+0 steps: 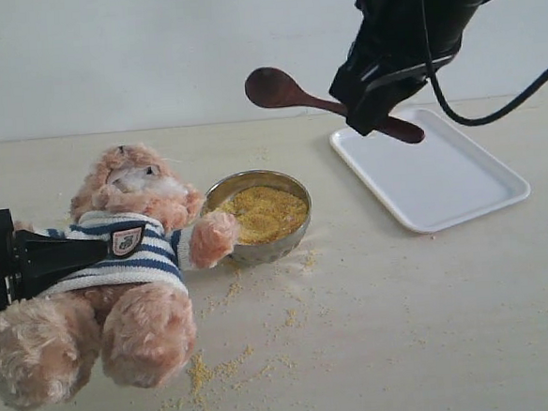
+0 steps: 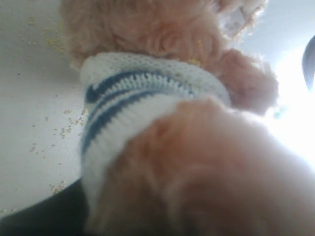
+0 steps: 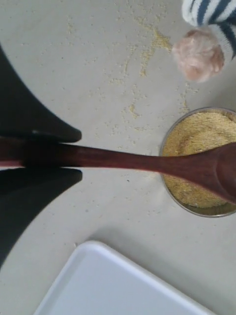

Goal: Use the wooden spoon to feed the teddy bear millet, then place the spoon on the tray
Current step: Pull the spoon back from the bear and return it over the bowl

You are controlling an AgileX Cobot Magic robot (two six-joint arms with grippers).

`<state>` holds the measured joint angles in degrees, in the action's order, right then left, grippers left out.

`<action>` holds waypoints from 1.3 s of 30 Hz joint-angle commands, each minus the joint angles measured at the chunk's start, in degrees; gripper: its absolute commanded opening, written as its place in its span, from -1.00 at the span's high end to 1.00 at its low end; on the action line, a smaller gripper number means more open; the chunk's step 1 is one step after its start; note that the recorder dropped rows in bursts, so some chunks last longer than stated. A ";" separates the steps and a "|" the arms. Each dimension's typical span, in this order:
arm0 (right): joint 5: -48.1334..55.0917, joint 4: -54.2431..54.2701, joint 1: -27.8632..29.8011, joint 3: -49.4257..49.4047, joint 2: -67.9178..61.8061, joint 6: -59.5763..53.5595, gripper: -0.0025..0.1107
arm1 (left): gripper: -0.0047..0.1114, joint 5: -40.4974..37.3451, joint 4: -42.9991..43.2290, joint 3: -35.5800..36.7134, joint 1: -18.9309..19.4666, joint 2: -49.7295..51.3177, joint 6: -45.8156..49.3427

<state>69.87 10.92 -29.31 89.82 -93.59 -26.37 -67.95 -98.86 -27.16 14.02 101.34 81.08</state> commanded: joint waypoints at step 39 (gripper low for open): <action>-25.15 -37.78 -8.95 -5.86 -13.05 -11.24 0.96 | 0.83 -2.01 -1.08 -10.58 0.10 1.33 -9.62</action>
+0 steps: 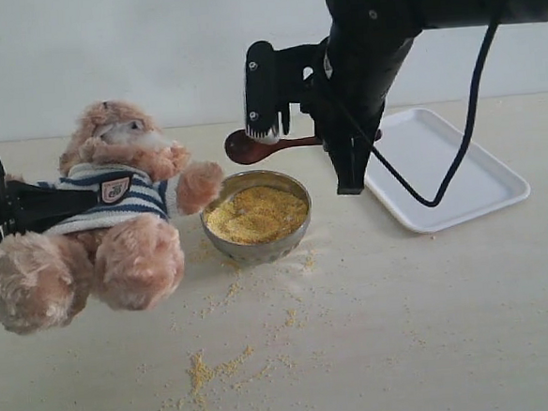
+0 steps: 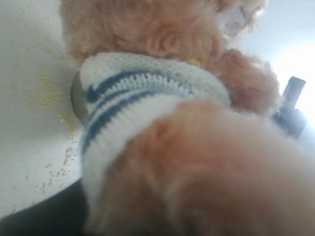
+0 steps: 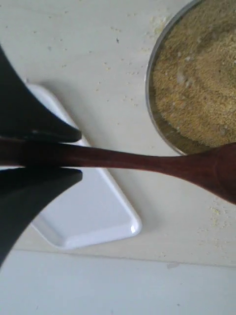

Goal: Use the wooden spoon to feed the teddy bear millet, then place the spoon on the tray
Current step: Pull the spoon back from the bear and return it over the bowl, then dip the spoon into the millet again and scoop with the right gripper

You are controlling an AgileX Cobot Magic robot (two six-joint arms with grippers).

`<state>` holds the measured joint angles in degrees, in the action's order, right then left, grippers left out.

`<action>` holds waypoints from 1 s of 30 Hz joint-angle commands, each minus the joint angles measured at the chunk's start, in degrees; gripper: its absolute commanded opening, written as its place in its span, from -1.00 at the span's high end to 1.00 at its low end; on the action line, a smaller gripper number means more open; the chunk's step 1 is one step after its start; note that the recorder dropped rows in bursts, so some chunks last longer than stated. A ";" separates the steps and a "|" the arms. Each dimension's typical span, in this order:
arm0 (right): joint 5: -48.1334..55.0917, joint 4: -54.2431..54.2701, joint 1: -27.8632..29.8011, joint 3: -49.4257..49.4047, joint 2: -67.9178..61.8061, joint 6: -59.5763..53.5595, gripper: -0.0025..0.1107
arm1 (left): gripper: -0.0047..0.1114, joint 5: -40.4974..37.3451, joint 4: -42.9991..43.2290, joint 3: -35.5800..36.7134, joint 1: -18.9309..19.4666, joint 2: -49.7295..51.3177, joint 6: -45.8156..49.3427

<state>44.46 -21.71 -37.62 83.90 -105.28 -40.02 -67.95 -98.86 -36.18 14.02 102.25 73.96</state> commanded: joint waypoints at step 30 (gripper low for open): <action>2.16 -19.03 -8.17 0.18 -10.86 14.67 0.96 | 0.83 -2.01 -1.08 -6.50 0.10 0.41 -4.76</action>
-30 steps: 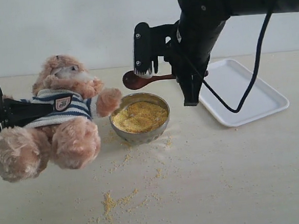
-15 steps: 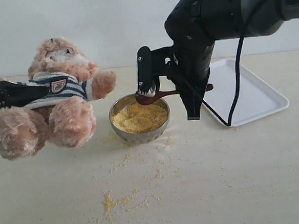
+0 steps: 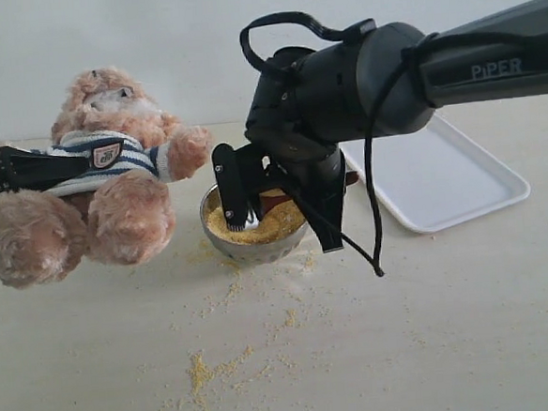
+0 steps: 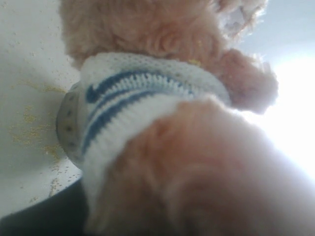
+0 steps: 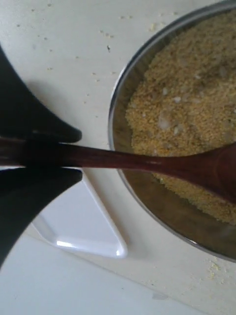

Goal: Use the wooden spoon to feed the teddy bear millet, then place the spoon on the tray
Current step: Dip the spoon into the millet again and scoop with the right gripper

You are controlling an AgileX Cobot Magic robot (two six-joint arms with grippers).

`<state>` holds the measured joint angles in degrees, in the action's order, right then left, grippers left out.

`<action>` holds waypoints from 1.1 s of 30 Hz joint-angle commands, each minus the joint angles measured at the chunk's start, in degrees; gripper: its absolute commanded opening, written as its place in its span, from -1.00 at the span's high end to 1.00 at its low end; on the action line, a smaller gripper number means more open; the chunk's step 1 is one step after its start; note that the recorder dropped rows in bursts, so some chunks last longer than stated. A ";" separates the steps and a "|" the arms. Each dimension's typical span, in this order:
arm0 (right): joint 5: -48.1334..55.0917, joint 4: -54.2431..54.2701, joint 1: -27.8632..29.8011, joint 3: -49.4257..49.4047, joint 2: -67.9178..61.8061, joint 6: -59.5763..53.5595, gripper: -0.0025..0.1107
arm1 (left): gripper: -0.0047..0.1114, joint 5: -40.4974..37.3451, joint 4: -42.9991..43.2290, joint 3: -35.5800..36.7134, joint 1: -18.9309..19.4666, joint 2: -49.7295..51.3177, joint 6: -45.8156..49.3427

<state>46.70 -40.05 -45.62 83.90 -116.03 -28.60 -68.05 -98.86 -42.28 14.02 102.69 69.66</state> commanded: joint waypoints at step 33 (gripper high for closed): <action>3.41 7.84 -0.05 0.18 3.42 9.02 0.96 | 0.83 -1.84 -1.09 -0.40 0.10 -0.03 -0.32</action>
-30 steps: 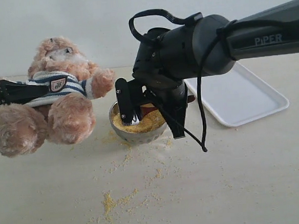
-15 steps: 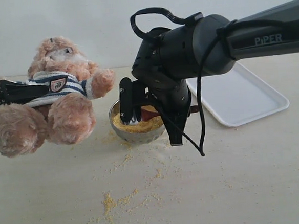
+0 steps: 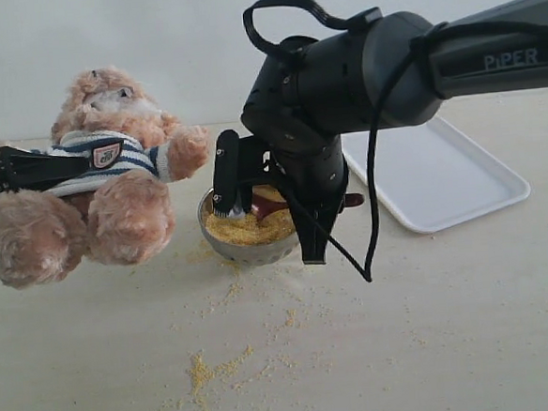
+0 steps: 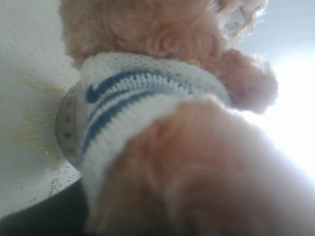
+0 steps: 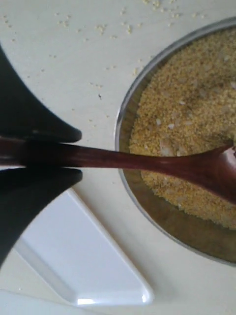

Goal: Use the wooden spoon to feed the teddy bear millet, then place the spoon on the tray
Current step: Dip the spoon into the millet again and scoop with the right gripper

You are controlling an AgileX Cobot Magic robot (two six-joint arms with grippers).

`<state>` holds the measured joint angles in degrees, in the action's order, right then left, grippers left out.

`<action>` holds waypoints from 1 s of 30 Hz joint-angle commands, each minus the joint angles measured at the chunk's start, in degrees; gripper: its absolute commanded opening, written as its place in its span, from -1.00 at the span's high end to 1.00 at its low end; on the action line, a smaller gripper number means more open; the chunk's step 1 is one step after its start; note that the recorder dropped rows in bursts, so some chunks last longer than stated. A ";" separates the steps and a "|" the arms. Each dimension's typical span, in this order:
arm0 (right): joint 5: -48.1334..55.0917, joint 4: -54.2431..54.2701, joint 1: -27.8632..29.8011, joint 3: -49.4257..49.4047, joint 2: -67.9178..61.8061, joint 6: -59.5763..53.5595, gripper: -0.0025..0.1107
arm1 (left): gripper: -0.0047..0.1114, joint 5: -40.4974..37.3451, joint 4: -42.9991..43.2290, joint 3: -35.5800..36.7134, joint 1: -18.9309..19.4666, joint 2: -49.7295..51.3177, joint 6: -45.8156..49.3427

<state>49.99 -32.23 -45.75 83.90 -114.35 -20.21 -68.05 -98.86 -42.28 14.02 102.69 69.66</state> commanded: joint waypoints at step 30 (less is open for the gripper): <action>4.73 10.43 0.09 0.18 1.77 -3.07 0.96 | 0.83 -0.93 -1.09 -0.40 0.10 -0.03 0.30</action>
<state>54.23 -24.12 -45.75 83.90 -113.14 -21.70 -67.84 -98.86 -42.28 14.02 102.69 69.66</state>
